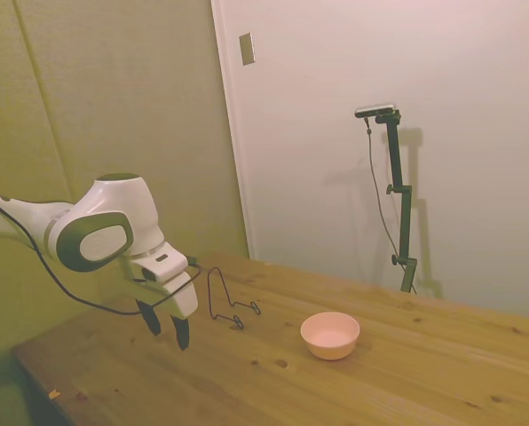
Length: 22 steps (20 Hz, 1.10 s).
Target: Load the bowl
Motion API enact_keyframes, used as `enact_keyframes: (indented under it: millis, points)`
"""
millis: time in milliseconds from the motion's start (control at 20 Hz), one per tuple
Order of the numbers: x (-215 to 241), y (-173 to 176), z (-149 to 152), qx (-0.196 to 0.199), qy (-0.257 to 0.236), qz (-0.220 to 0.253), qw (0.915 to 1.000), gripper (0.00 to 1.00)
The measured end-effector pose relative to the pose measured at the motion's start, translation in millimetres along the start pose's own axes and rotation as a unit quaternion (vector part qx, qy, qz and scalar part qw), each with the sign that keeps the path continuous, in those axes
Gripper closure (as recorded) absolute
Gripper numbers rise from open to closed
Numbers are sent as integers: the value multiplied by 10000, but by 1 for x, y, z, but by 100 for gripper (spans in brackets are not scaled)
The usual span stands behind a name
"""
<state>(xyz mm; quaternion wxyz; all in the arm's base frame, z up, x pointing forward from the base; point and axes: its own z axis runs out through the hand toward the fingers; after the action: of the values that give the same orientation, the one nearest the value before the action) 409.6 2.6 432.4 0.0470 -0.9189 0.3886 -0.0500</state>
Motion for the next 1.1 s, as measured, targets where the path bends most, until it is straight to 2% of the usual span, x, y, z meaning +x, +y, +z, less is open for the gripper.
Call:
enact_keyframes:
  millis: [250,600,800,1100]
  points:
    - [11,1,-2,3,253,26,9997,0]
    - [96,16,-34,-57,863,420,9954,0]
    - [150,-5,-34,-55,959,611,9935,0]
    - [213,-42,-7,-103,1048,980,9896,0]
